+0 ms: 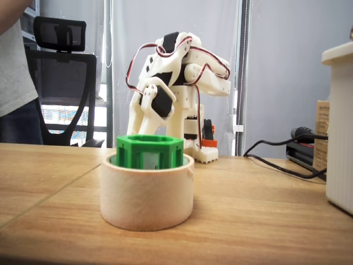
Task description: Grasp a component and put it in the bin.
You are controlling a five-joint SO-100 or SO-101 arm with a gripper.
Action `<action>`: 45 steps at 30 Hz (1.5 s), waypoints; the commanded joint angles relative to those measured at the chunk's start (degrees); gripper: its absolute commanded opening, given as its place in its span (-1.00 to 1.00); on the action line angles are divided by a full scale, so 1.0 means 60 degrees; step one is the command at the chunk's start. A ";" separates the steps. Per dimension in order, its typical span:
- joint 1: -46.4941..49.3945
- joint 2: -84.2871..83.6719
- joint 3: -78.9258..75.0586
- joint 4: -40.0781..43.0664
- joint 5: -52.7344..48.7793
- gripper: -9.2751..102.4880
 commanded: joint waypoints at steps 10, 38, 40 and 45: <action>0.0029 0.0029 -0.0015 0.0029 0.0161 -0.81; -0.0073 0.0146 0.0249 0.3340 0.0132 -0.80; -0.0059 0.0146 -0.0029 0.3340 0.0132 -0.80; -0.0088 0.0146 -0.0894 0.3340 0.0146 -0.80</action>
